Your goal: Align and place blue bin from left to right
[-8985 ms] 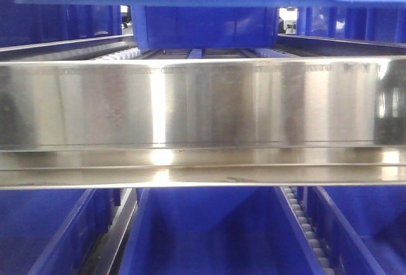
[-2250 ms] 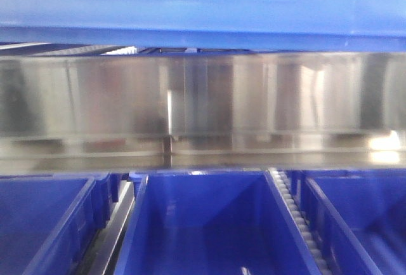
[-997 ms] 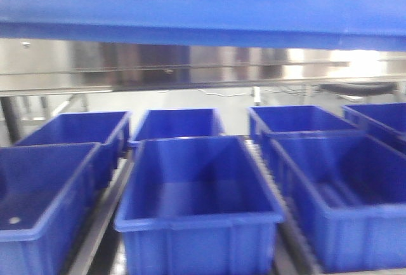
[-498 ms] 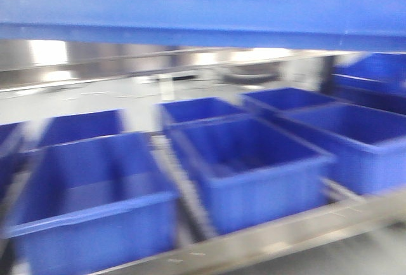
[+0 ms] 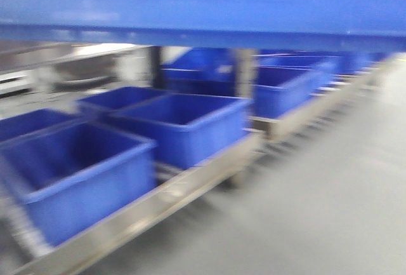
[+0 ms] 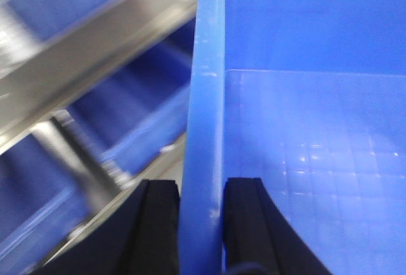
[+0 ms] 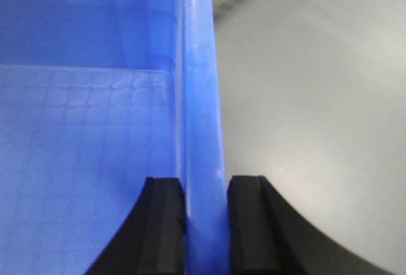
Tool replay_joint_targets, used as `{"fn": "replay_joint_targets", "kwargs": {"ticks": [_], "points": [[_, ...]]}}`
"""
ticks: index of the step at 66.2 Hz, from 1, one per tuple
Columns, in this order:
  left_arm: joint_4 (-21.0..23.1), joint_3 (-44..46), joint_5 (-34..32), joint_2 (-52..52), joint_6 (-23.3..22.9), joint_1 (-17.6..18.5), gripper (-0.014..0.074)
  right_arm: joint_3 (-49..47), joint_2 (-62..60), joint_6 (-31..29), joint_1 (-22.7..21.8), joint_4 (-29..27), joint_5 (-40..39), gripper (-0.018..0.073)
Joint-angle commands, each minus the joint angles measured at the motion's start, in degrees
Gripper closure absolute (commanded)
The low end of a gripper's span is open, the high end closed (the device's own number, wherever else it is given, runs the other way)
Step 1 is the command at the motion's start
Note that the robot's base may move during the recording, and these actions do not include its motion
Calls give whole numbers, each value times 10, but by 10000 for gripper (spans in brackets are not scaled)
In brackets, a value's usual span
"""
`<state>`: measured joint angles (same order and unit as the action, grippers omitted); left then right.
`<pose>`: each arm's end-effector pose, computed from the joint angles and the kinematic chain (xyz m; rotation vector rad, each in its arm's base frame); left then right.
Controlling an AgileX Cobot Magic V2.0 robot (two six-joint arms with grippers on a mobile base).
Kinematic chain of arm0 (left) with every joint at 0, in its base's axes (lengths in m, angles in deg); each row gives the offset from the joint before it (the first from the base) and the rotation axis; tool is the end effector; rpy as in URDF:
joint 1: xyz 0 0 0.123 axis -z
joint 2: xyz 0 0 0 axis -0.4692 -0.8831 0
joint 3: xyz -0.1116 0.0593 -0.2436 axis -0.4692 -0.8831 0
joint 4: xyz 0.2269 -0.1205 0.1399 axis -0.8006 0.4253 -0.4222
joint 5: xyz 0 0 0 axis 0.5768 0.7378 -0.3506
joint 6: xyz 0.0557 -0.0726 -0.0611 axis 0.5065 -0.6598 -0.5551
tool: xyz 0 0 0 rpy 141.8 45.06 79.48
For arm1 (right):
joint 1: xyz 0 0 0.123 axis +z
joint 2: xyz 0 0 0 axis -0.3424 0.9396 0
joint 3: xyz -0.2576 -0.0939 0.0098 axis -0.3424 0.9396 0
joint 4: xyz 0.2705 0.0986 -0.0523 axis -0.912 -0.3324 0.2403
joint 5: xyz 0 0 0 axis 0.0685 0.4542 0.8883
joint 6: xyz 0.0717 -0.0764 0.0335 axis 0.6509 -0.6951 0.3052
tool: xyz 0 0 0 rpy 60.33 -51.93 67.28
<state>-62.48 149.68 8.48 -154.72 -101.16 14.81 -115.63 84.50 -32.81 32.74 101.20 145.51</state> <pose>0.2937 -0.1809 0.4503 -0.0450 2.1886 0.0805 0.2380 0.2137 0.4288 -0.1760 2.2794 0.0364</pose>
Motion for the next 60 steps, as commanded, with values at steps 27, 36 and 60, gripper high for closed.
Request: {"fn": "replay_joint_targets", "kwargs": {"ticks": [27, 36, 60], "points": [[19, 7, -72, 1, -2, 15, 707, -5, -4, 0, 10, -6, -84, 629], [19, 7, -72, 1, -2, 15, 707, -5, -4, 0, 10, -6, -84, 629], [19, 7, -72, 1, -2, 15, 707, -5, -4, 0, 10, -6, -84, 629]]}}
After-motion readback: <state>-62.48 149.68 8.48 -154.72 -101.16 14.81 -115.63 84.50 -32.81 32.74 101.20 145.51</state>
